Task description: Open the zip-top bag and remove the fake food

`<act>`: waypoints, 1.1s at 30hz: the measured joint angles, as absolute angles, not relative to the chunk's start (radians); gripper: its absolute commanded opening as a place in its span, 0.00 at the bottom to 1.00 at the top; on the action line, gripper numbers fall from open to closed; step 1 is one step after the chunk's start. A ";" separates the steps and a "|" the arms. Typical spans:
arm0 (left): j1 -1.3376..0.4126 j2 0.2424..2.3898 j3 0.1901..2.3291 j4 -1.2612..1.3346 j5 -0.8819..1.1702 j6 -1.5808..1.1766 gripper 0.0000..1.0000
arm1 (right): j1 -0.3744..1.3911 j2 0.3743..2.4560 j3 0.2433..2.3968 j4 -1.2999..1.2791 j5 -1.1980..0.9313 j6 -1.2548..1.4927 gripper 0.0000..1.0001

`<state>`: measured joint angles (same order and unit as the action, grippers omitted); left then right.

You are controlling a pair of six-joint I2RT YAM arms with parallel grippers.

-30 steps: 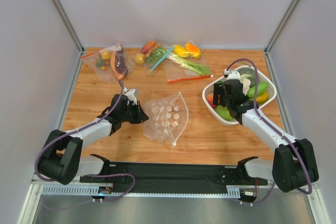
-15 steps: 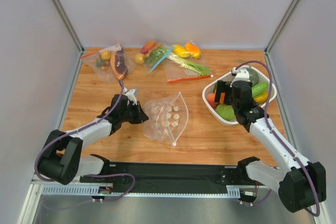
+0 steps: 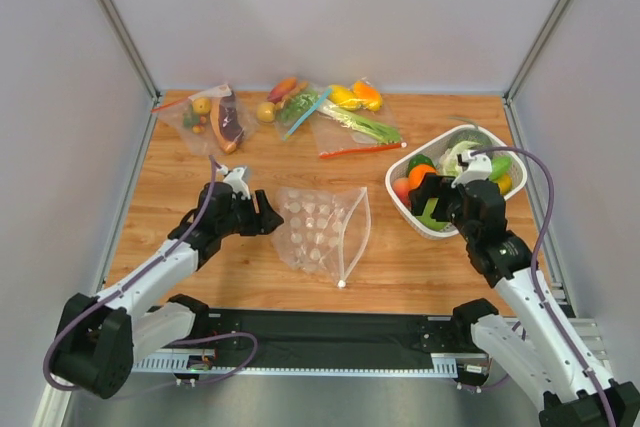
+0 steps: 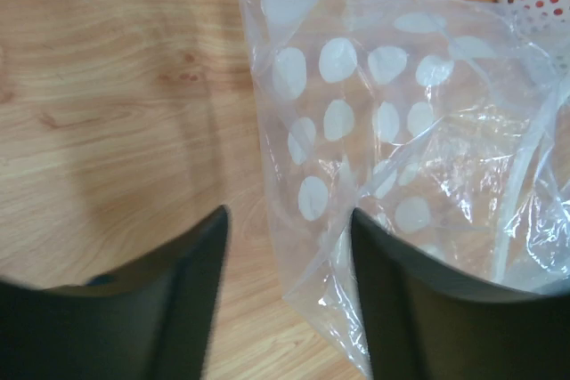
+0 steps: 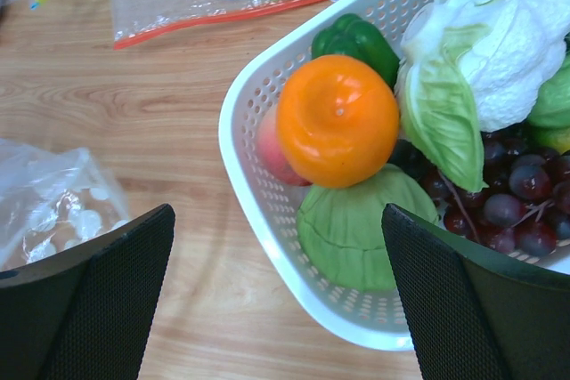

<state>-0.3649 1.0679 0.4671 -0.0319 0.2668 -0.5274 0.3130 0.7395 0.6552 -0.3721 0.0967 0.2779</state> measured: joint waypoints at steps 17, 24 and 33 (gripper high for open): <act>-0.365 0.661 0.717 -0.522 0.089 -0.500 0.79 | 0.325 0.582 0.627 -0.499 -0.019 0.318 1.00; -0.365 0.580 0.867 -0.649 -0.014 -0.417 0.79 | 0.325 0.531 0.662 -0.543 -0.032 0.318 1.00; -0.365 0.508 0.892 -0.744 -0.091 -0.355 0.80 | 0.326 0.480 0.736 -0.579 -0.035 0.316 1.00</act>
